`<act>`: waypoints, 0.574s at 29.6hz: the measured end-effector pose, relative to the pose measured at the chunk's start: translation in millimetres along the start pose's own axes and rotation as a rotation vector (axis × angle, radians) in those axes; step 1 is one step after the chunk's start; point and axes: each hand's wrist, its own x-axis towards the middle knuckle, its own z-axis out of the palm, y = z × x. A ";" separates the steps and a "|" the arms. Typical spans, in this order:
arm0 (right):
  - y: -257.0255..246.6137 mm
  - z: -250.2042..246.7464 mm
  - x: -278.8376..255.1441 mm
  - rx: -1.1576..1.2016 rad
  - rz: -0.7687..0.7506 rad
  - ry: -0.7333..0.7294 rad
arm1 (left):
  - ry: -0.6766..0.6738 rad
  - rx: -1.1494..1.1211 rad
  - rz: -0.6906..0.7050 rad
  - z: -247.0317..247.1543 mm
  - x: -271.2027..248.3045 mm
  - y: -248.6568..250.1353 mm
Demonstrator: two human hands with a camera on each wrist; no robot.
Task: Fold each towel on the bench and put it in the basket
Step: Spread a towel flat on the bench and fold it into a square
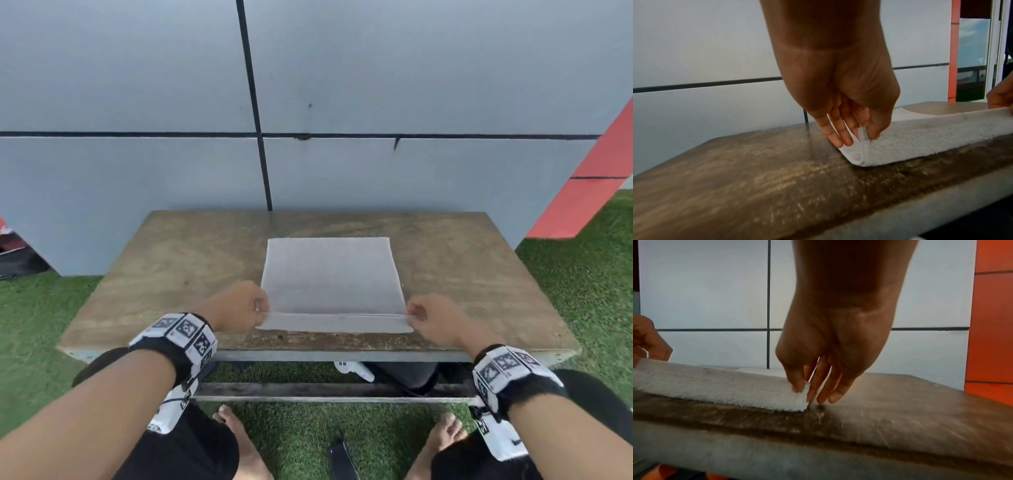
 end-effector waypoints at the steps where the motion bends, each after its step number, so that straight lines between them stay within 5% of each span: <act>1: 1.1 2.3 -2.1 0.009 0.000 0.001 | -0.036 0.004 -0.023 3.6 -1.9 -0.6; 9: -4.3 -4.9 -12.7 0.164 -0.125 0.008 | -0.069 -0.033 -0.056 14.5 -10.0 1.2; 17: -5.9 -12.4 -3.9 0.219 -0.041 -0.046 | -0.086 -0.189 -0.064 5.9 -7.2 -5.8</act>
